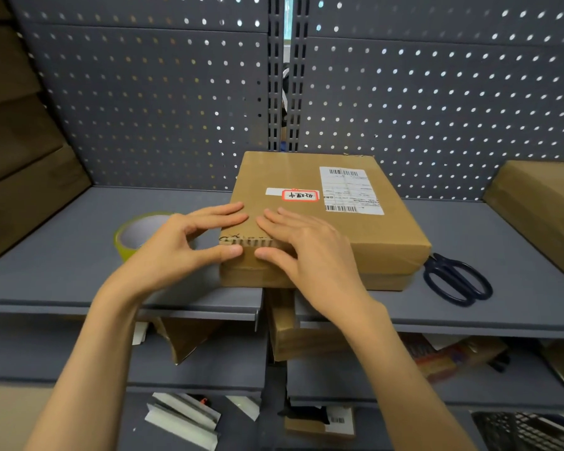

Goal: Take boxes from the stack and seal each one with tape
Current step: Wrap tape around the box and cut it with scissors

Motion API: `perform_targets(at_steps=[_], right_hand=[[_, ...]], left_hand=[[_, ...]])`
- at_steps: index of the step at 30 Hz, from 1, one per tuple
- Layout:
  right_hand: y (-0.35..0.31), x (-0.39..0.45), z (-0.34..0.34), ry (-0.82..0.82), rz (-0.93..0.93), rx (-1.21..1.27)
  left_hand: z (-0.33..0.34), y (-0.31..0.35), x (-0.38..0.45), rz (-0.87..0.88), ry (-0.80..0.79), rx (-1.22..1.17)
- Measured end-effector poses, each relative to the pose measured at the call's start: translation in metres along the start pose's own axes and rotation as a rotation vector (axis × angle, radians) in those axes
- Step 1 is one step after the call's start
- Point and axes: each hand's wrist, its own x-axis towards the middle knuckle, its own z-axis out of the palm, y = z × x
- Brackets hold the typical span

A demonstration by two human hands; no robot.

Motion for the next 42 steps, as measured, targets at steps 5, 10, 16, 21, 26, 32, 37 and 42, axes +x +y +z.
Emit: perform_targets(at_steps=[5,10,16,21,26,32,37,42], right_hand=[[0.003,0.003,-0.005,-0.04,0.018,0.059],[0.004,0.004,-0.003,-0.017,0.026,0.076],[0.003,0.001,-0.004,-0.013,0.029,0.08],[-0.004,0.004,0.006,0.033,-0.012,-0.049],[-0.002,0.006,0.016,0.126,-0.014,-0.038],[-0.002,0.006,0.025,0.263,-0.015,-0.082],[-0.001,0.006,0.022,0.253,-0.04,-0.094],[0.001,0.006,0.016,0.122,-0.05,-0.066]], left_hand=[[-0.01,0.004,0.012,-0.123,0.026,-0.145],[-0.009,0.002,0.009,-0.096,0.023,-0.113],[0.001,-0.01,-0.01,0.011,-0.029,-0.129],[0.006,-0.008,-0.009,0.034,0.039,-0.116],[0.012,-0.011,-0.012,0.067,0.126,-0.059],[0.018,-0.013,-0.013,0.05,0.205,-0.082],[0.015,-0.012,-0.014,0.061,0.174,-0.082],[0.009,-0.01,-0.01,0.053,0.126,-0.08]])
